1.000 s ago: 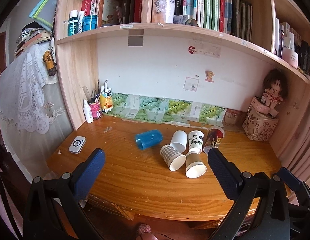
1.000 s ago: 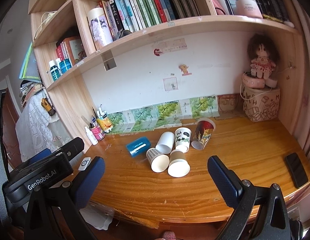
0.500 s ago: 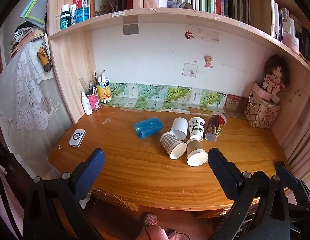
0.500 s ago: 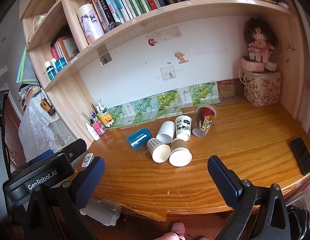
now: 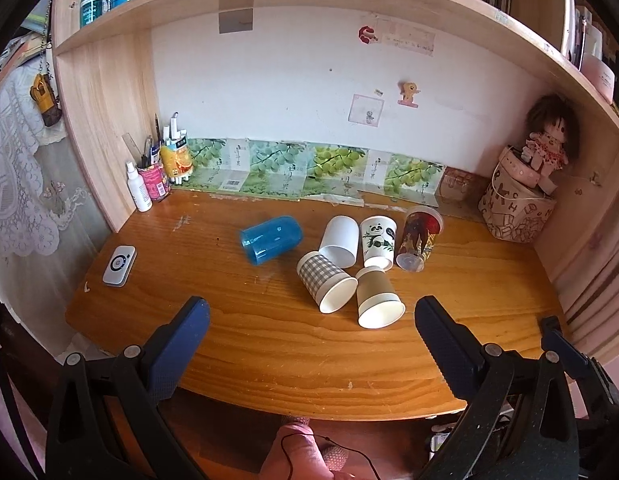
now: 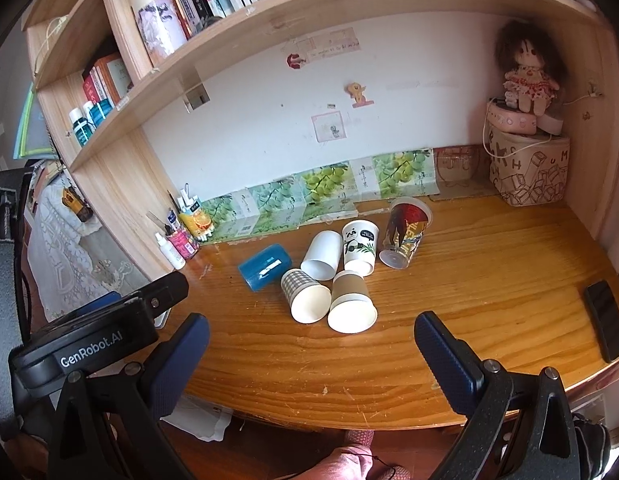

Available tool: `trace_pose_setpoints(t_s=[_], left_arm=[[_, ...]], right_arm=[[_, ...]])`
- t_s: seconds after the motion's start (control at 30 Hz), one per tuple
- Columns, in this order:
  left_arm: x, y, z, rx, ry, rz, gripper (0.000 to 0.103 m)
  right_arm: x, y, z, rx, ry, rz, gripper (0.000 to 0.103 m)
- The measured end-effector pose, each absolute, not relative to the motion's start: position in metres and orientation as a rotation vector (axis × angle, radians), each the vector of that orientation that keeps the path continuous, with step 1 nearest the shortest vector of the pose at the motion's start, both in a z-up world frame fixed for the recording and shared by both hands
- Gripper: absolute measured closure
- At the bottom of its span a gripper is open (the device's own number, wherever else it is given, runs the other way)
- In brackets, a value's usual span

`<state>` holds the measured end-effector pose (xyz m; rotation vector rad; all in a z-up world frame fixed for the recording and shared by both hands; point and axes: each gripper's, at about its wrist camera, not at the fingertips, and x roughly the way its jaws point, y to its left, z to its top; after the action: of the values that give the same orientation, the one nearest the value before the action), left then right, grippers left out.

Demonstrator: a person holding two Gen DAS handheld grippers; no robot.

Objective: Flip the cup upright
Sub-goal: 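Move the right tool toward the brown-sleeved cup lying on its side, then lower the right tool over the brown-sleeved cup and close around its body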

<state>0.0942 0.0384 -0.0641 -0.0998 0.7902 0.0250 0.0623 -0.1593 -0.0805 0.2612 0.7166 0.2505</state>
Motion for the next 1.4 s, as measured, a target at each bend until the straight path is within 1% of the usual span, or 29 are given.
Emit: trace_pose_setpoints(t_s=[0.33,0.5,0.8,1.07,1.3,1.33,1.4], left_arm=[[0.158,0.045,-0.090,-0.115,0.886,-0.002,0.001],[0.187,0.051,-0.106,-0.066,0.922,-0.007,0.001],[0.230,0.066,-0.131,-0.035,1.006,-0.009,0.001],[0.261,0.073,-0.148,0.020,1.067,-0.012,0.001],[0.282,0.077,-0.161,0.040,1.123,-0.044,0.001],[0.284,0.077,-0.162,0.040,1.132,-0.049,0.001],[0.290,0.078,-0.165,0.030,1.153,-0.068,0.001]], right_arm=[[0.119,-0.144,-0.099,0.209,0.856,0.222,0.001],[0.146,-0.131,-0.114,0.182,0.949,0.215,0.001],[0.198,-0.118,-0.161,0.195,1.158,0.173,0.001],[0.233,-0.105,-0.203,0.173,1.308,0.115,0.000],[0.255,-0.099,-0.230,0.174,1.362,0.094,0.001],[0.257,-0.098,-0.233,0.170,1.368,0.091,0.001],[0.262,-0.095,-0.241,0.156,1.381,0.088,0.006]])
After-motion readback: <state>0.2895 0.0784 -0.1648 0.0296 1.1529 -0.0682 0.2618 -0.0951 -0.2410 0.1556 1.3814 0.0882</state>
